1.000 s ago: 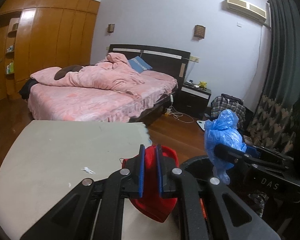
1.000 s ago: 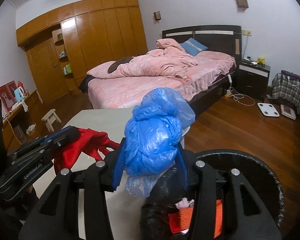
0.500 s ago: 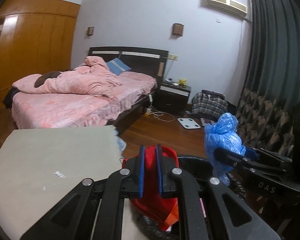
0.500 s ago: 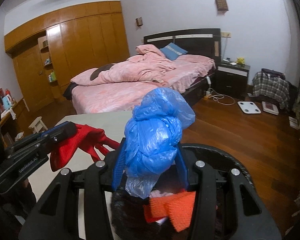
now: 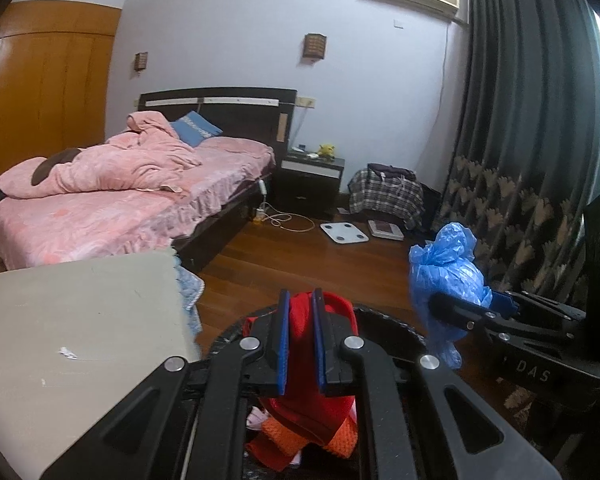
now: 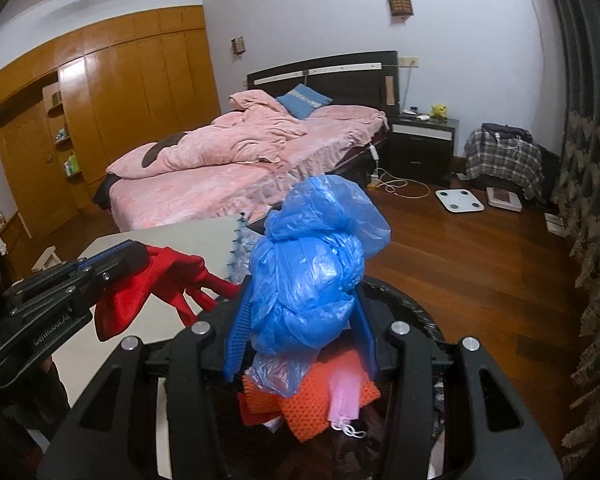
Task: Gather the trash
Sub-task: 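Carry the glove and bag over the black bin and open both grippers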
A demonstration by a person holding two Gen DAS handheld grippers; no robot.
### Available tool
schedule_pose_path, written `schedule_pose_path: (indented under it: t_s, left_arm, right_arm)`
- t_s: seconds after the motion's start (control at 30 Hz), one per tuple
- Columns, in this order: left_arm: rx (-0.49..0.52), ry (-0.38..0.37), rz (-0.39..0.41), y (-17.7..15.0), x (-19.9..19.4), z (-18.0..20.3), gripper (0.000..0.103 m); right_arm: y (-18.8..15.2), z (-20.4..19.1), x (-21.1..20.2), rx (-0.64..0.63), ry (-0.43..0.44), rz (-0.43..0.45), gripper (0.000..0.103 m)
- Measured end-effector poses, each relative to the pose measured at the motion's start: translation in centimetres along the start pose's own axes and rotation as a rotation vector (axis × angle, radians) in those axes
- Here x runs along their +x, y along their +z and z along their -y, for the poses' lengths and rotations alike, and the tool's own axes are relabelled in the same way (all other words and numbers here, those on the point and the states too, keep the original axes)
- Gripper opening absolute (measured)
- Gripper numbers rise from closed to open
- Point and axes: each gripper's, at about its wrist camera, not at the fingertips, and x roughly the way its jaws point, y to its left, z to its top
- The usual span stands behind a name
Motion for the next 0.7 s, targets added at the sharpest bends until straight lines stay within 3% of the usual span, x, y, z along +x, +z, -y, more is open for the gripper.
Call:
schedule_pose_path:
  t_s: [0.47,0.53,0.7]
  left_arm:
    - [0.035,-0.058,-0.073,-1.6,4.2,2.0,0.011]
    - [0.024,-0.068,-0.087,-2.0,4.7,1.6,0.014]
    - [0.003,-0.063,-0.111,-2.7,5.0,0.6,0.037]
  right_arm:
    - [-2.7,2.7,1.8,0.031,-0.054,-0.064,0.047]
    - [-2.9,2.9,2.3,0.034,-0.062,-0.078,0.058]
    - [-3.4,3.3,2.8,0.041,-0.087,-0.092,0.071]
